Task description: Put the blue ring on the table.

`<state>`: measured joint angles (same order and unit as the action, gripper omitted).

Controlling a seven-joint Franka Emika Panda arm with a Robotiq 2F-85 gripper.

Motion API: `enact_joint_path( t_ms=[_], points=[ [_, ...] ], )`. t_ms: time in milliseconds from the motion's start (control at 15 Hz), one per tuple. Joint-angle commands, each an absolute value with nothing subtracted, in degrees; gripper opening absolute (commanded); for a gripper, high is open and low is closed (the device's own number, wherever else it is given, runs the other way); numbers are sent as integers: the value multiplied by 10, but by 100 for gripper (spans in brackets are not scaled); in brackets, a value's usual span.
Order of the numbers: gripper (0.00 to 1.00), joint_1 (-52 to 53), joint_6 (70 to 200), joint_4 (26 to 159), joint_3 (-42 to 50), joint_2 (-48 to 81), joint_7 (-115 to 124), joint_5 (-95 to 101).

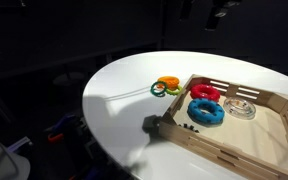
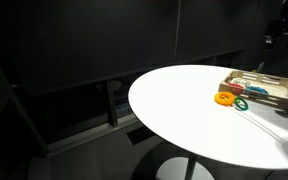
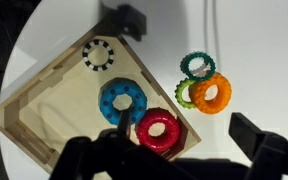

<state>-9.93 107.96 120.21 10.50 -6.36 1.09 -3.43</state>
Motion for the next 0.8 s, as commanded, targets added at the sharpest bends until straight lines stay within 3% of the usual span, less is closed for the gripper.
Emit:
enact_joint_path(
  t_ms=[0,733],
  points=[
    [100,-100,1078,1201,105,-62,10,-34],
    [100,-110,1109,1203,115,-52,11,-25]
  ],
)
